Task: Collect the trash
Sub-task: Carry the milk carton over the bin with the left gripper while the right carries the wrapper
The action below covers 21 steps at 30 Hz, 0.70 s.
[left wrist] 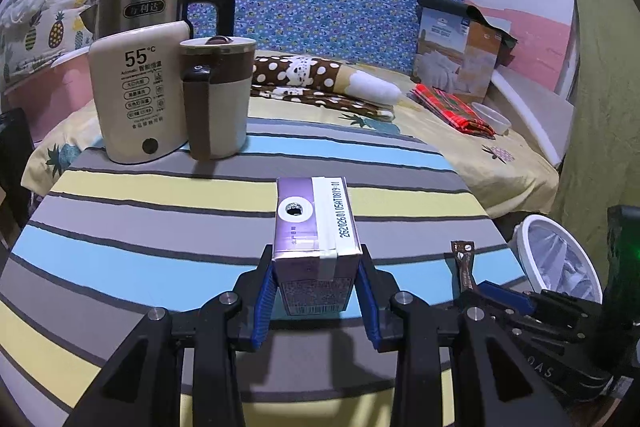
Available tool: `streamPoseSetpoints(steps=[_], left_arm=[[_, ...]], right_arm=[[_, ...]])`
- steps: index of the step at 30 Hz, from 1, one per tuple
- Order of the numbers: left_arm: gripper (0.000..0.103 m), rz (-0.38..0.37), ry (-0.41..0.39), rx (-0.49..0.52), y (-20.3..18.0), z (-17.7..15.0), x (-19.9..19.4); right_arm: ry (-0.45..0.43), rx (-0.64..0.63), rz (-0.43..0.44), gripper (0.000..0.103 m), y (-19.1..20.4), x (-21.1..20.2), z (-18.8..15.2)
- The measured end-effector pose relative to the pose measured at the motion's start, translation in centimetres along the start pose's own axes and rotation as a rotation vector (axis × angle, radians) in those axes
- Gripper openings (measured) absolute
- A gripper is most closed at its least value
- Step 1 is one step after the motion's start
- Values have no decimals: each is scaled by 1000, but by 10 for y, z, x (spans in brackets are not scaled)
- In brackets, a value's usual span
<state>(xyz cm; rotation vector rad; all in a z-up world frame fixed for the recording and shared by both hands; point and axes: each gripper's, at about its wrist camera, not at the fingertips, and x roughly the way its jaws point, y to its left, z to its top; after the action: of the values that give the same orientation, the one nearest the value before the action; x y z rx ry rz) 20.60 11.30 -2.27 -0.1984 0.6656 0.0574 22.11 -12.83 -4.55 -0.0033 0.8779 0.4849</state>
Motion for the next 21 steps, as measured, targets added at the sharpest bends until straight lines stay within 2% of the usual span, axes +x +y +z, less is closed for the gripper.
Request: streamPoseSetpoints(steps=[8,21], left_arm=[[37,-25,4,33,-18,-12,-14],[37,-72,13,131,-75,-26,-29]], right_arm=[[-28,-4,25,25,-5,-19,-5],[-72,13,37,25,-22,-51,-16]])
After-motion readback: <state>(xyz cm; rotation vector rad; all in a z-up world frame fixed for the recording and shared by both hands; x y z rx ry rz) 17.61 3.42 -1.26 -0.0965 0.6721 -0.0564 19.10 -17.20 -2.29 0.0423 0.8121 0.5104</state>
